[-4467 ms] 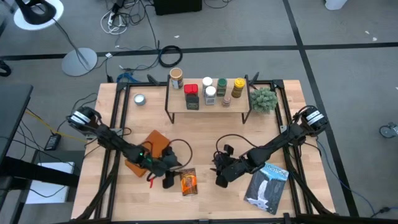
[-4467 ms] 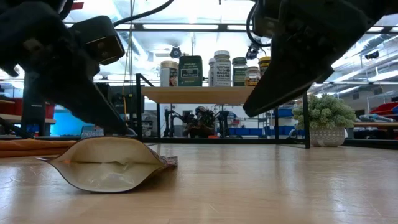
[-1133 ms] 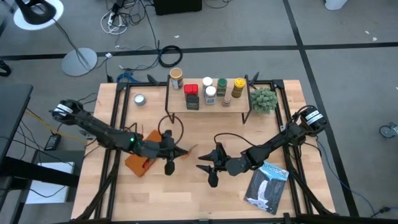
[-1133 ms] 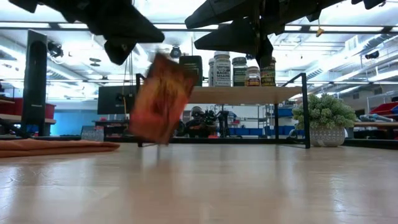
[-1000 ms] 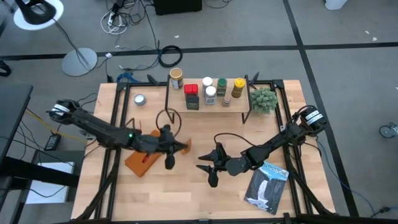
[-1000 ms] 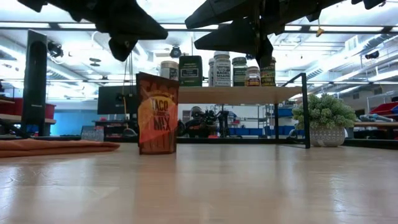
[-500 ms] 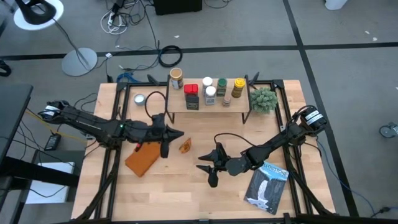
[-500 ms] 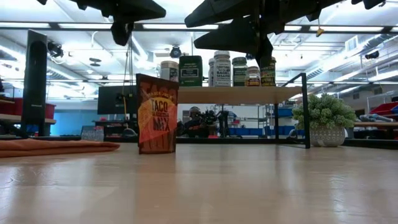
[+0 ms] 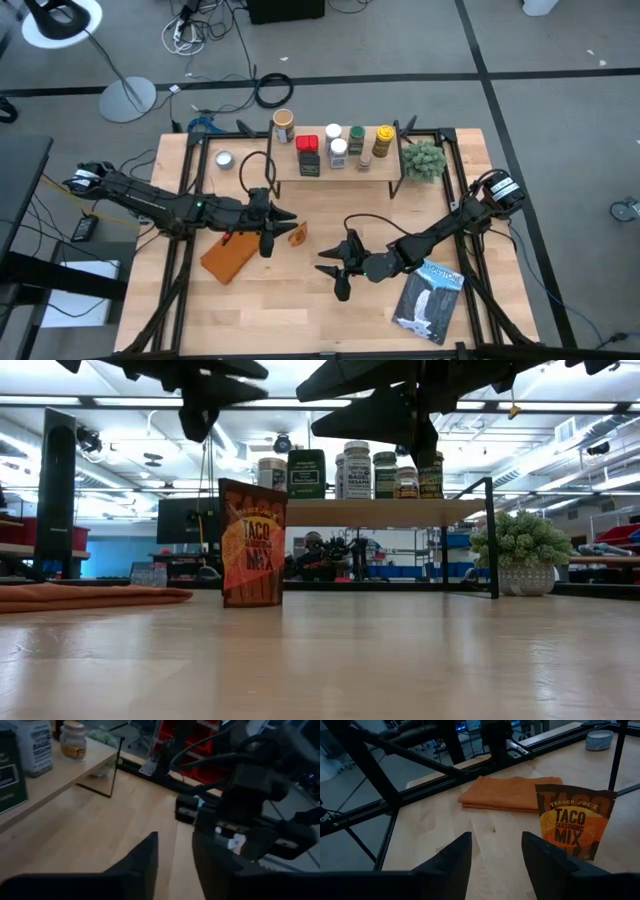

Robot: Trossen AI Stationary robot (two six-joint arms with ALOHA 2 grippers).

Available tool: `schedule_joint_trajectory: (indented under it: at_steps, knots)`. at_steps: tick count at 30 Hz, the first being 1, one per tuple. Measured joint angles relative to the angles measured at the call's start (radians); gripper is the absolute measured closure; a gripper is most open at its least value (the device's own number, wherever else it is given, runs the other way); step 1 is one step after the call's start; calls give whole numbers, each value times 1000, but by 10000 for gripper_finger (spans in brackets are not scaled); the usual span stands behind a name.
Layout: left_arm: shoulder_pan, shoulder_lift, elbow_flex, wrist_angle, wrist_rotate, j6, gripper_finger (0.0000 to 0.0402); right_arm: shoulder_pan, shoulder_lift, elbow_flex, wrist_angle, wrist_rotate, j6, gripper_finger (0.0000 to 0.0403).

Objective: Shelf spices
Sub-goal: Put the brown seasoning bag on the shelf

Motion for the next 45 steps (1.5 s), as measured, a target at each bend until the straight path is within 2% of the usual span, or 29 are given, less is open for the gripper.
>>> schedule_joint_trajectory:
  at_steps: [4,7,21,34,39,45]
  knots:
    - [0,10,1,6,-9,-14,238,0,0,0,1,0,0,231]
    - [-6,27,0,5,0,-58,227,0,0,0,2,0,0,230]
    - [-40,187,0,-103,-20,-222,228,0,0,0,3,0,0,232]
    - [-40,211,9,-153,-71,-259,228,0,0,0,4,0,0,231]
    - [-40,211,102,-281,-93,-221,228,0,0,0,4,0,0,229]
    - [-40,210,277,-582,-176,-137,228,0,0,0,3,0,0,232]
